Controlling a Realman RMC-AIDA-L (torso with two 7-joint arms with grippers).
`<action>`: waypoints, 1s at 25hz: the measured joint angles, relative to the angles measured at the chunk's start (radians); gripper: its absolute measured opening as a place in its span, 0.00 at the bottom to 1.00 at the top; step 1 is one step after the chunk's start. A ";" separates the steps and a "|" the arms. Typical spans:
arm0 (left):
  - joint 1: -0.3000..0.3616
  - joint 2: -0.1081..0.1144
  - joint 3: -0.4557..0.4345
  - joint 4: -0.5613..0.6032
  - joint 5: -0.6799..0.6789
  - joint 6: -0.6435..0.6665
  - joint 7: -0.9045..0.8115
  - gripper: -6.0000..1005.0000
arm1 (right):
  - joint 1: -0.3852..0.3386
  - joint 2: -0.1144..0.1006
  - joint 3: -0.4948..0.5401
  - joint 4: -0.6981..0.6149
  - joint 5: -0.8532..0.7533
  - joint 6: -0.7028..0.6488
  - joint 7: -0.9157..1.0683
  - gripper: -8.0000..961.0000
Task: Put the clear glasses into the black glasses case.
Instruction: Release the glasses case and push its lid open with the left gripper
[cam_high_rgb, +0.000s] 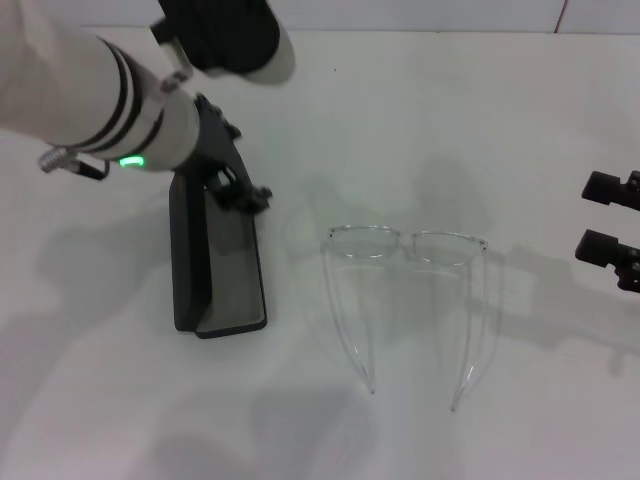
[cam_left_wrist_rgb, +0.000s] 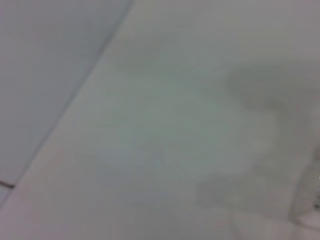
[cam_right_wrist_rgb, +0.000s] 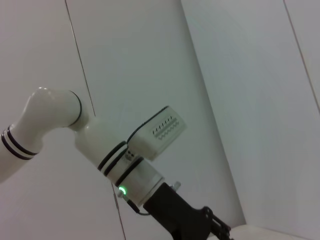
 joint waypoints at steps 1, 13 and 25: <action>0.000 0.000 0.004 0.010 0.016 -0.002 -0.028 0.75 | -0.001 -0.001 0.000 0.001 0.000 0.000 -0.003 0.76; 0.000 0.004 0.008 0.094 0.038 0.065 -0.331 0.75 | -0.005 -0.009 0.001 0.012 0.000 0.009 -0.014 0.76; 0.001 -0.008 -0.073 0.081 0.039 0.149 -0.504 0.75 | -0.004 -0.013 -0.004 0.027 -0.016 0.033 -0.047 0.76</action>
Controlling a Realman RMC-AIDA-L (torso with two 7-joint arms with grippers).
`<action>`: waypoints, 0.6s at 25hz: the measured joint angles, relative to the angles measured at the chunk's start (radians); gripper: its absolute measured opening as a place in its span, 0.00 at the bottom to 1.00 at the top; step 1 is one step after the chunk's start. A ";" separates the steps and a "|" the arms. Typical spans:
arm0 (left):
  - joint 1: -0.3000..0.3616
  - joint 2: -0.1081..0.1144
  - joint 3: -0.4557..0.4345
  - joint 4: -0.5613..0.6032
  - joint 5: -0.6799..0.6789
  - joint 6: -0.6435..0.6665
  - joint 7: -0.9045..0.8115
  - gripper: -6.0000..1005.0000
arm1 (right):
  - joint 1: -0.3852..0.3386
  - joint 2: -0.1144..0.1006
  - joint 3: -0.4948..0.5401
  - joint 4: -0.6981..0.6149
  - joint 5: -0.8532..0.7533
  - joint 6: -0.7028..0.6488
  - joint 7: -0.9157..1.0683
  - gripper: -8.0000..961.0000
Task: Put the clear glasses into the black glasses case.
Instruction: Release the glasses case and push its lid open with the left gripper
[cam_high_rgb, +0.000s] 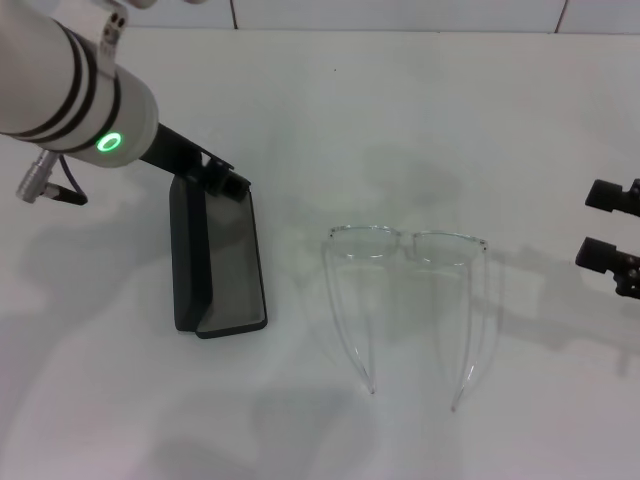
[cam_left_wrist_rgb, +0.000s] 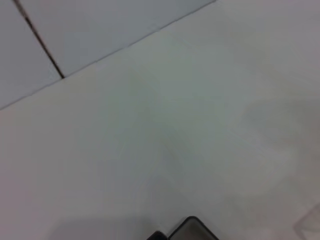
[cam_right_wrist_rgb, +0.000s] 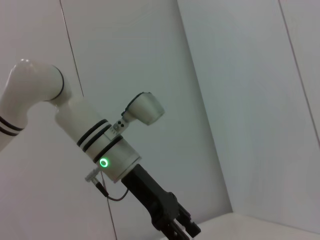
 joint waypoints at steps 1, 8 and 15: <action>0.002 0.000 -0.001 -0.002 0.000 -0.002 0.000 0.75 | 0.000 -0.002 0.002 0.004 -0.004 0.000 -0.006 0.76; -0.001 0.005 -0.005 -0.084 0.000 -0.025 0.000 0.75 | 0.002 -0.012 0.004 0.033 -0.012 0.004 -0.036 0.76; -0.004 0.008 -0.005 -0.131 0.000 -0.046 0.002 0.74 | 0.008 -0.013 0.001 0.039 -0.012 0.004 -0.039 0.76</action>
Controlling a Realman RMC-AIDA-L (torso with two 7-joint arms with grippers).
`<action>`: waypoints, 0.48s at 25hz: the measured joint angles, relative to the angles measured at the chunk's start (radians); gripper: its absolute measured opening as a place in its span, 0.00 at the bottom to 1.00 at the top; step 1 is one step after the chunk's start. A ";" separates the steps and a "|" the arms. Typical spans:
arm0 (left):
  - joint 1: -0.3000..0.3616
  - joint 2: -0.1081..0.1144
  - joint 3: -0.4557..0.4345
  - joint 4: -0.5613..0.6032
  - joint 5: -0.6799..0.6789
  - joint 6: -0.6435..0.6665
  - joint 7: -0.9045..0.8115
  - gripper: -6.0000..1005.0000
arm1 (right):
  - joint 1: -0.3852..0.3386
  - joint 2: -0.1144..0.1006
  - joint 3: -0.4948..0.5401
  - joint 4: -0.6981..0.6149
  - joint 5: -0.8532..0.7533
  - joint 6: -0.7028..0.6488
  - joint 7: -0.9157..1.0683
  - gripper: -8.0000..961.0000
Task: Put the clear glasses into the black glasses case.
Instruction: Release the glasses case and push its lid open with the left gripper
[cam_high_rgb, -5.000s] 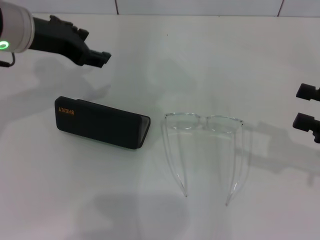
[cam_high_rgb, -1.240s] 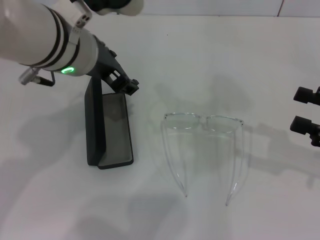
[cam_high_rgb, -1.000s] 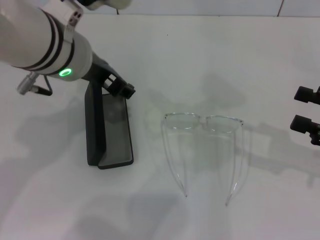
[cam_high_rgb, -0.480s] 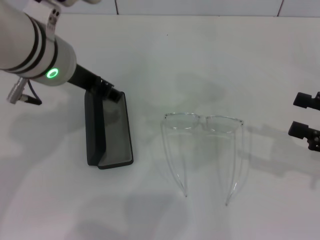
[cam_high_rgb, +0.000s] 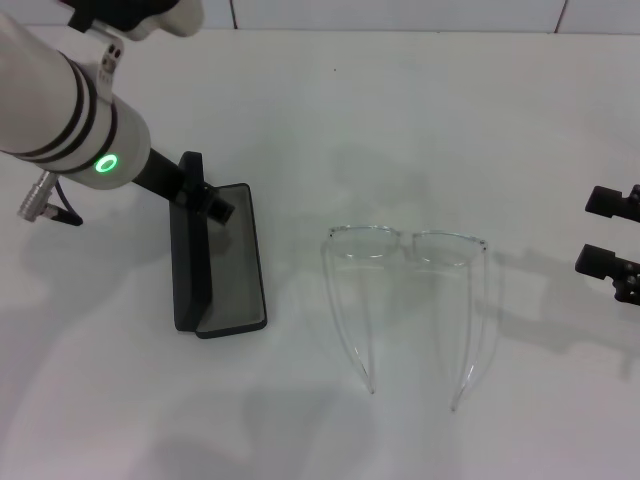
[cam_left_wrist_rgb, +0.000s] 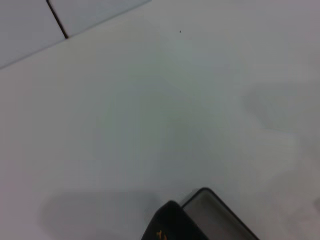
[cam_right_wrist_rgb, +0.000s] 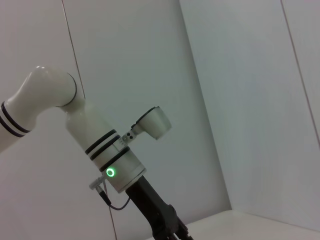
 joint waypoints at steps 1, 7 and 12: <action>-0.001 0.000 0.001 -0.005 0.000 0.000 0.000 0.74 | 0.000 0.000 0.000 0.000 0.000 0.000 0.000 0.76; -0.006 0.002 0.002 -0.030 0.000 -0.001 0.000 0.74 | 0.003 0.000 0.000 0.000 0.000 0.008 -0.001 0.76; -0.026 0.001 0.008 -0.058 0.000 -0.002 0.000 0.74 | 0.003 0.001 -0.003 0.000 0.000 0.012 -0.001 0.76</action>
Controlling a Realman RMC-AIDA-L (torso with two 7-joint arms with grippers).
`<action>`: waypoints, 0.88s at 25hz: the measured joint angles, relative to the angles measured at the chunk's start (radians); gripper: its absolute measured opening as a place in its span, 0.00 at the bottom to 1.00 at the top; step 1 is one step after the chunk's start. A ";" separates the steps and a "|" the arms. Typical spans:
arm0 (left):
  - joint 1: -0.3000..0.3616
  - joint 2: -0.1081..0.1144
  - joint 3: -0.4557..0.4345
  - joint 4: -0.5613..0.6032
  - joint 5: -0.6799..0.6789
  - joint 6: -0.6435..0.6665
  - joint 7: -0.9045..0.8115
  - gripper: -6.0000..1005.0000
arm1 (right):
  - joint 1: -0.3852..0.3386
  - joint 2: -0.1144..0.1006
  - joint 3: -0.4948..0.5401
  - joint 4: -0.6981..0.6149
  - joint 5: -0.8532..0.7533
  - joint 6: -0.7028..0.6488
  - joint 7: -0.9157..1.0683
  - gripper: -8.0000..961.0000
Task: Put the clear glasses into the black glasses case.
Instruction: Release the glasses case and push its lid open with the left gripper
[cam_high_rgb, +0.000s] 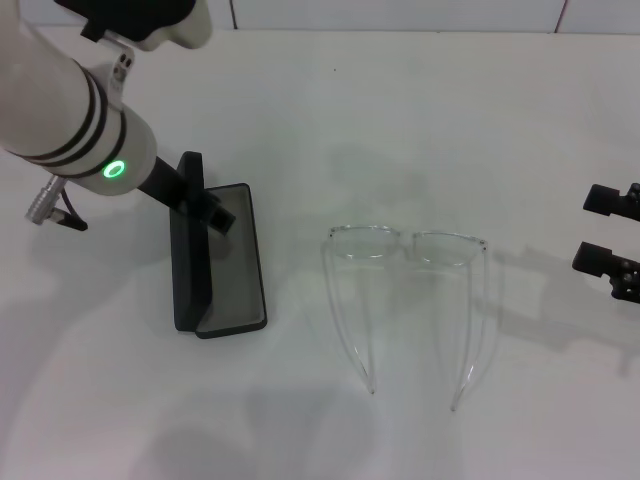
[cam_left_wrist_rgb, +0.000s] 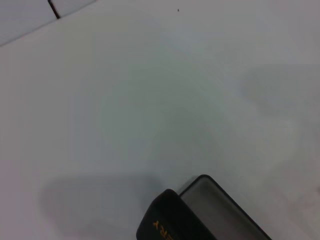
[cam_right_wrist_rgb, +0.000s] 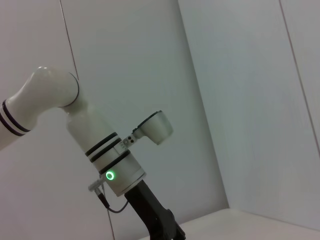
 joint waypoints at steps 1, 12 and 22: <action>-0.005 0.000 0.001 -0.008 0.000 0.000 0.000 0.74 | 0.000 0.000 0.000 0.000 0.000 0.000 0.000 0.76; -0.015 0.000 0.003 -0.018 0.000 0.022 0.005 0.67 | -0.004 0.000 0.005 0.000 0.000 0.000 0.000 0.76; -0.015 0.003 0.016 -0.014 0.001 0.036 0.008 0.42 | 0.000 0.000 0.006 0.000 0.000 0.000 0.000 0.76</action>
